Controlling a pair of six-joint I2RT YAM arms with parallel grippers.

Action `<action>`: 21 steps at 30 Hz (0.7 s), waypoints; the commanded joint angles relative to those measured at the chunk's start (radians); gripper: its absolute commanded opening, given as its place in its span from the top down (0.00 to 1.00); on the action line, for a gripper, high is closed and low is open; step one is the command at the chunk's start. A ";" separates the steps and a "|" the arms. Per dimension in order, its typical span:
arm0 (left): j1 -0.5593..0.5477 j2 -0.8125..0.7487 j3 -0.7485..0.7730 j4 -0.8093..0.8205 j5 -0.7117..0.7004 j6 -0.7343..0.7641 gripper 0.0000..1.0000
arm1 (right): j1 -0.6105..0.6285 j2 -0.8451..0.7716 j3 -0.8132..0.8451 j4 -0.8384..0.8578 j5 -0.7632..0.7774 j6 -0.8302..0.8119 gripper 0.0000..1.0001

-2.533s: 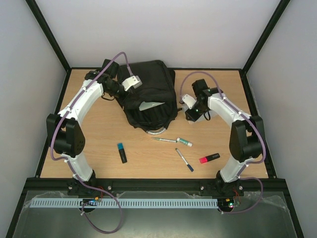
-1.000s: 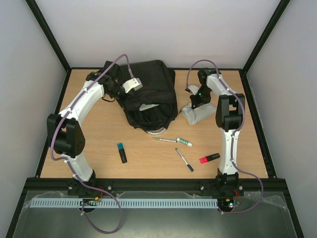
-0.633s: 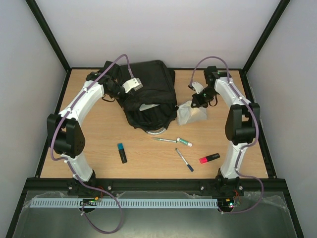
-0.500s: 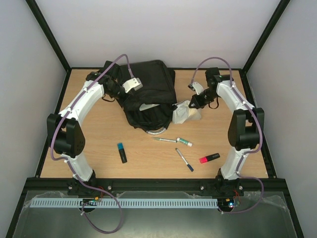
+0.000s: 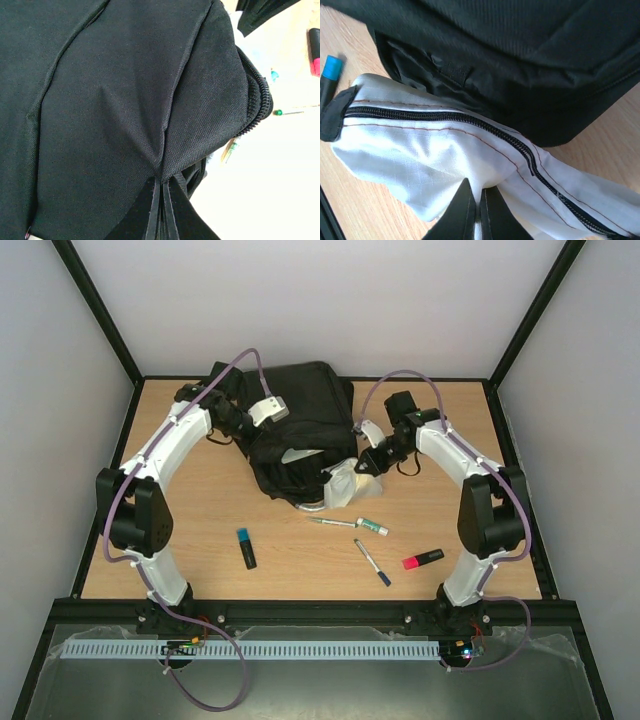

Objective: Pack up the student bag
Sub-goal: Place the stationery at the center of the board.

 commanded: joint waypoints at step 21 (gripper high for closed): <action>-0.010 -0.015 0.022 -0.012 0.041 0.008 0.98 | 0.021 -0.087 0.104 -0.276 0.150 -0.674 0.13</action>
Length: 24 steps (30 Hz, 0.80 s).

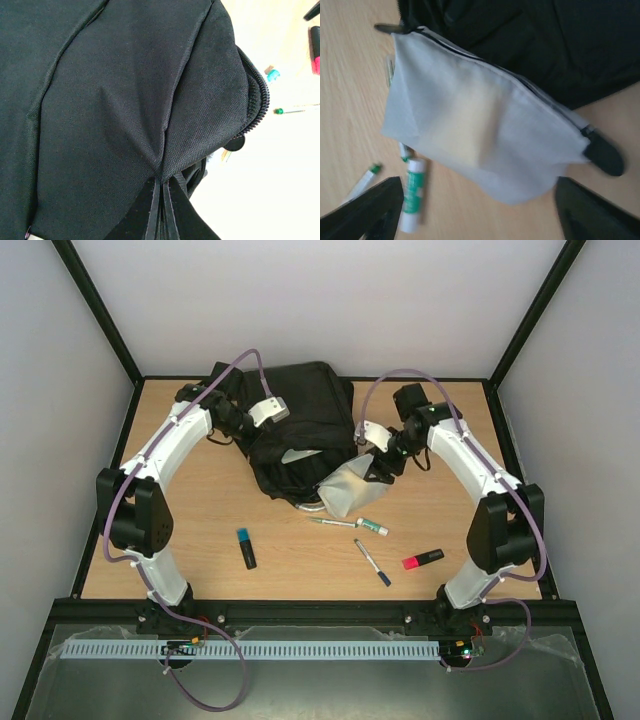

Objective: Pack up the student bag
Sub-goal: Place the stationery at the center of the board.

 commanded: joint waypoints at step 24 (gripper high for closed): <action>-0.008 0.077 0.129 0.027 0.097 -0.073 0.98 | 0.223 0.434 0.465 -0.369 0.222 -0.571 0.01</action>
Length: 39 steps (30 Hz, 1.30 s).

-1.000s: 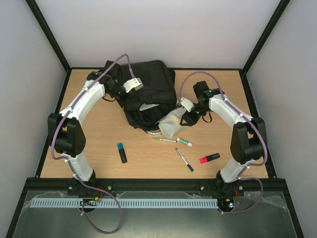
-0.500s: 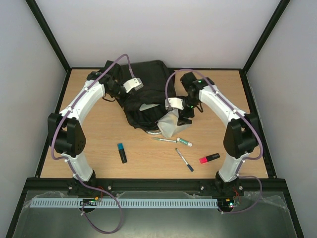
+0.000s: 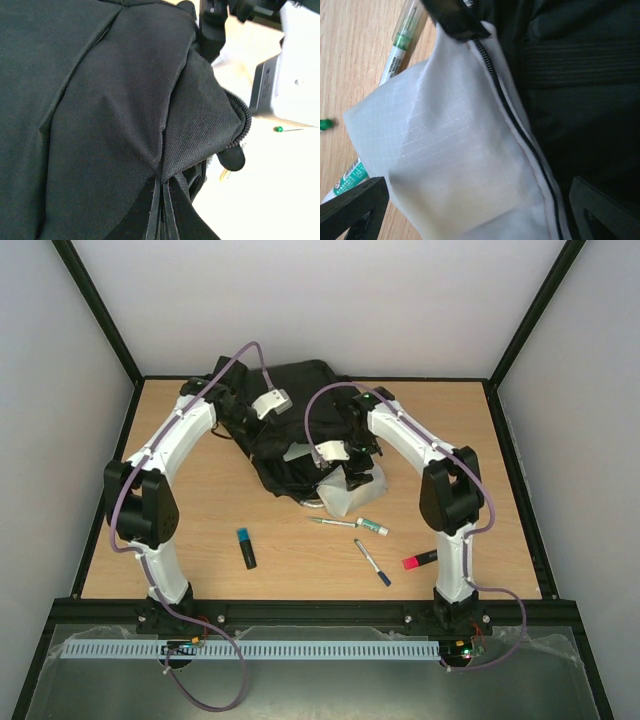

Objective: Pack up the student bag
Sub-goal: Place the stationery at the center of the board, then pick up the stationery from the center of the board.

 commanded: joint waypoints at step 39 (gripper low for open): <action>-0.010 0.024 0.050 0.014 0.065 -0.017 0.98 | 0.025 -0.293 -0.484 0.318 0.093 0.190 0.59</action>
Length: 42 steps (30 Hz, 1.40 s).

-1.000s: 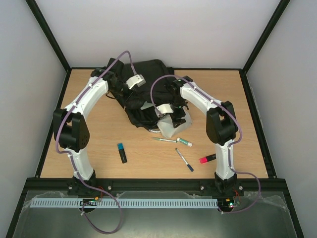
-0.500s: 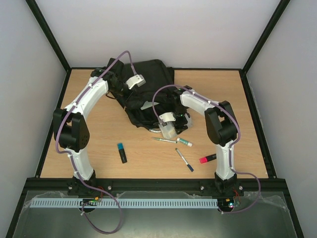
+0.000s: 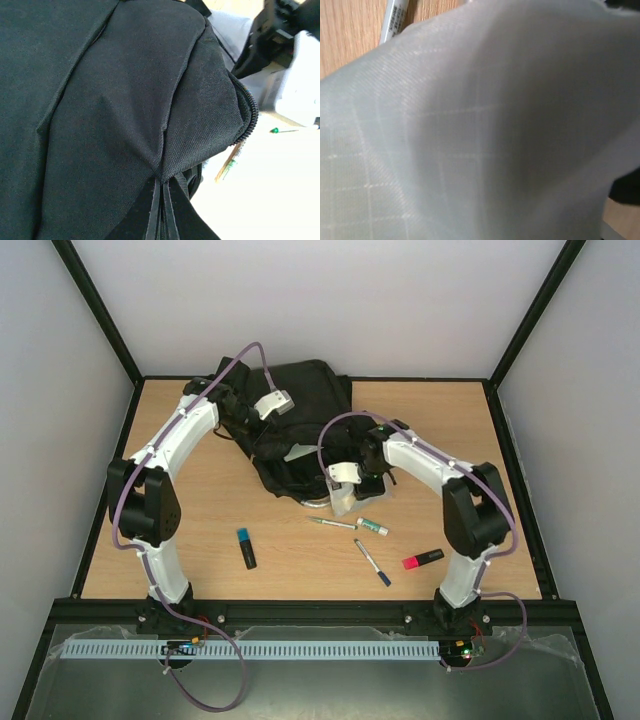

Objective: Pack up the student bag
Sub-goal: Pick up the stationery from the center of the board, then place the stationery in the student bag.

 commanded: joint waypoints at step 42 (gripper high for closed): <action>-0.005 -0.044 0.250 0.012 0.113 -0.068 0.98 | 0.258 0.081 -0.259 1.552 0.440 -0.099 0.99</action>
